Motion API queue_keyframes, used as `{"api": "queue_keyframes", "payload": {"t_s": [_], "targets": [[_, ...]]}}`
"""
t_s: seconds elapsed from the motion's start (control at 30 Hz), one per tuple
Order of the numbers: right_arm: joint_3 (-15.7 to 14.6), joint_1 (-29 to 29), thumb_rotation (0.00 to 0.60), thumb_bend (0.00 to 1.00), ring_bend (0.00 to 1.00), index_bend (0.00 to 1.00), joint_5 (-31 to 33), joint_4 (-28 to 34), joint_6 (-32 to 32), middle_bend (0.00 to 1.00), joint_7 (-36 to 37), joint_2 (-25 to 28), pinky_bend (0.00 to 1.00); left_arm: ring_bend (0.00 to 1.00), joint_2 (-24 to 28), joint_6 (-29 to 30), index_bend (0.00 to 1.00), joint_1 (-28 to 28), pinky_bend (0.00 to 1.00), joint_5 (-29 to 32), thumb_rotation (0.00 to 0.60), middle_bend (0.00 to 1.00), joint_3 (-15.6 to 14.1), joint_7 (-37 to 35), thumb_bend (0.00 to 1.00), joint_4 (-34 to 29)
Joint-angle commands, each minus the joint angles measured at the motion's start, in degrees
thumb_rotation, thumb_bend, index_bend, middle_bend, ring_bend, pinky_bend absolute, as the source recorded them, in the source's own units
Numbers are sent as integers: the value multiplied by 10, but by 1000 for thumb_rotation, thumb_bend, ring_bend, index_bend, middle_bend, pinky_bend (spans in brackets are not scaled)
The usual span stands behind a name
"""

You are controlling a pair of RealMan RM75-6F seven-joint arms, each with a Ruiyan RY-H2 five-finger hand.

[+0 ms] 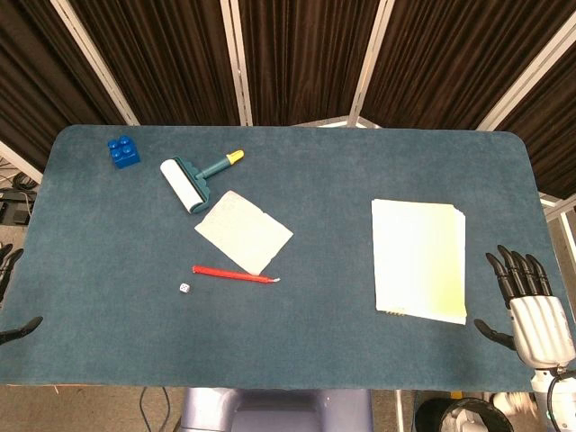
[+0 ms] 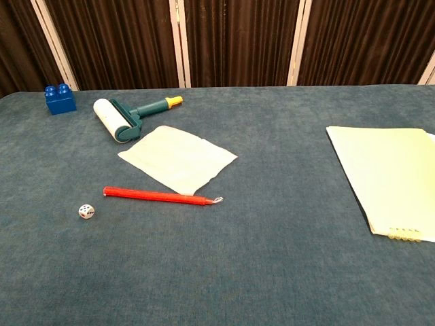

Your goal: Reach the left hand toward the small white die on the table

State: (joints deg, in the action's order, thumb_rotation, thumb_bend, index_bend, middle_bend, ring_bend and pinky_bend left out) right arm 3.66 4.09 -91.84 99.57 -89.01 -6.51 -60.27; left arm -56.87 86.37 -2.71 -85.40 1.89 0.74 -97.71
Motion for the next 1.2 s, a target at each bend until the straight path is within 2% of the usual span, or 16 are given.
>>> {"api": "queue_keyframes", "payload": {"t_s": [0.03, 0.17, 0.2, 0.23, 0.27, 0.3, 0.33, 0.37, 0.43, 0.47, 0.63, 0.77, 1.2], "targets": [[-1, 0, 600, 0, 0, 0, -1, 1, 0, 0, 0, 0, 0, 0, -2, 0, 0, 0, 0, -1, 600, 0, -1, 2, 0, 2], [-1, -1, 600, 0, 0, 0, -3, 3, -2, 0, -1, 0, 0, 0, -7, -4, 0, -1, 0, -2, 600, 0, -2, 2, 0, 8], [-1, 0, 600, 0, 0, 0, -4, 4, -2, 0, -1, 1, 0, 9, -10, -7, 0, -2, 3, -1, 600, 29, -3, 2, 0, 10], [-1, 0, 600, 0, 0, 0, -4, 4, -1, 0, -1, 1, 0, 102, -12, -9, 0, -3, 93, -1, 600, 149, -3, 3, 0, 11], [-1, 1, 600, 0, 0, 0, -5, 6, 0, 0, -3, 1, 0, 267, -23, -17, 0, -11, 287, -6, 600, 343, -2, 2, 26, 13], [0, 2, 600, 0, 0, 0, -5, 9, 1, 0, -5, 1, 0, 404, -36, -28, 0, -20, 462, -9, 600, 495, -1, -3, 83, 18], [0, 2, 600, 0, 0, 0, -4, 10, 2, 0, -6, 1, 0, 602, -43, -40, 0, -25, 733, -9, 600, 685, -2, -9, 217, 18], [0, 3, 600, 0, 0, 0, -3, 12, 4, 0, -7, 0, 0, 727, -50, -62, 0, -35, 906, -7, 600, 804, -5, -20, 403, 14], [0, 5, 600, 0, 0, 0, -1, 13, 9, 0, -10, 0, 0, 826, -71, -122, 0, -64, 996, 0, 600, 905, -8, -38, 627, 3], [0, 7, 600, 0, 0, 0, 0, 14, 13, 0, -11, -1, 0, 850, -90, -174, 0, -87, 1000, 18, 600, 934, -10, -30, 687, 0], [0, 11, 600, 0, 0, 0, 1, 13, 20, 0, -12, -2, 0, 870, -130, -266, 0, -126, 1000, 95, 600, 958, -12, 41, 732, -18], [-1, 14, 600, 0, 0, 0, -2, 12, 23, 0, -9, -3, 0, 872, -155, -279, 0, -130, 1000, 133, 600, 960, -19, 87, 732, -24], [1, 17, 600, 0, 0, 0, 11, 7, 31, 0, 3, -1, 0, 872, -201, -320, 0, -162, 1000, 174, 600, 960, -20, 107, 732, -21]]}}
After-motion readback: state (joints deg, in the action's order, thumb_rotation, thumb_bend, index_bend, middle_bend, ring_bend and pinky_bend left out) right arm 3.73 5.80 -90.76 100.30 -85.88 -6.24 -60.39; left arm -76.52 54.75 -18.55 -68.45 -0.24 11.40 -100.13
